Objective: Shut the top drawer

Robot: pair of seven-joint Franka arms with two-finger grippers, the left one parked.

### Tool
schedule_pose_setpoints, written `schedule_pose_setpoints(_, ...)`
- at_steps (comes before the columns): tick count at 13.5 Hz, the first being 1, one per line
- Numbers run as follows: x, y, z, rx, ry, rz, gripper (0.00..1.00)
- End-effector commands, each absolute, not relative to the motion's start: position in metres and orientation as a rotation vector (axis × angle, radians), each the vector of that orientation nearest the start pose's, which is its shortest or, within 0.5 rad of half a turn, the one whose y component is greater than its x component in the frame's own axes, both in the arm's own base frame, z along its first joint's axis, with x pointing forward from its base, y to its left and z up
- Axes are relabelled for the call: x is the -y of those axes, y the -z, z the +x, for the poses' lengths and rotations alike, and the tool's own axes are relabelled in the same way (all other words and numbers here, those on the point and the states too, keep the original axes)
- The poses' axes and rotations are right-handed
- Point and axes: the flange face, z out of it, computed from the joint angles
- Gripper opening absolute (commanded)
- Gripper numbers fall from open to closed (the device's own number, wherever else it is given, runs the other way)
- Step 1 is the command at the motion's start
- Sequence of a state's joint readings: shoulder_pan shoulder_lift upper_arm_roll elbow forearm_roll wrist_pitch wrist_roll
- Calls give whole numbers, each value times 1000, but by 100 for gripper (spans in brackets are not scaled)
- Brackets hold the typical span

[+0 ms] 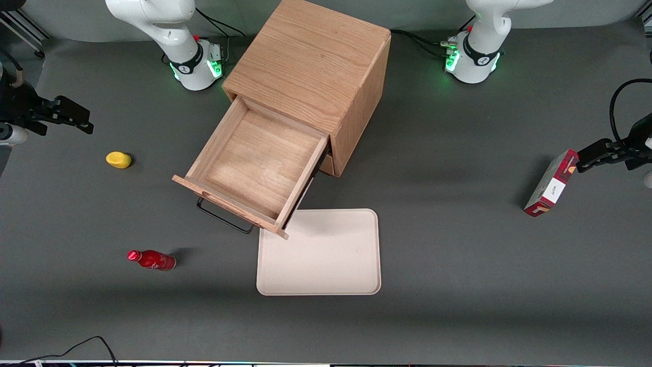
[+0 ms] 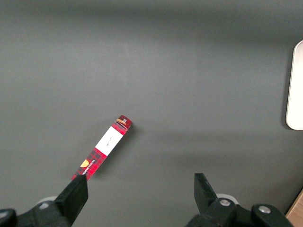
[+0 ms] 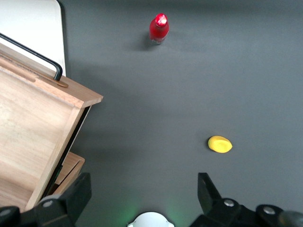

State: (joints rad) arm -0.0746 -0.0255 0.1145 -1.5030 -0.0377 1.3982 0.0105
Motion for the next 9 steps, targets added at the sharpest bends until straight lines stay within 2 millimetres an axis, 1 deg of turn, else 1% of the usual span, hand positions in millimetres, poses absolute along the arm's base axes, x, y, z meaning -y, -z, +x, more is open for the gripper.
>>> schedule_pose_setpoints(1,-16,-665,531,203,-128,-3170,100)
schedule_pose_setpoints(2,-17,-666,532,238,-122,-3165,100)
schedule_pose_setpoints(3,-18,-668,536,245,-111,-3153,100)
schedule_pose_setpoints(4,-26,-671,551,270,-81,-3126,100)
schedule_pose_setpoints(5,-35,-675,569,361,-49,-3092,100)
schedule_pose_setpoints(6,-53,-671,587,507,-49,-3052,100)
schedule_pose_setpoints(7,-75,-668,601,591,-51,-3018,100)
schedule_pose_setpoints(9,-104,-653,622,673,-52,-2964,100)
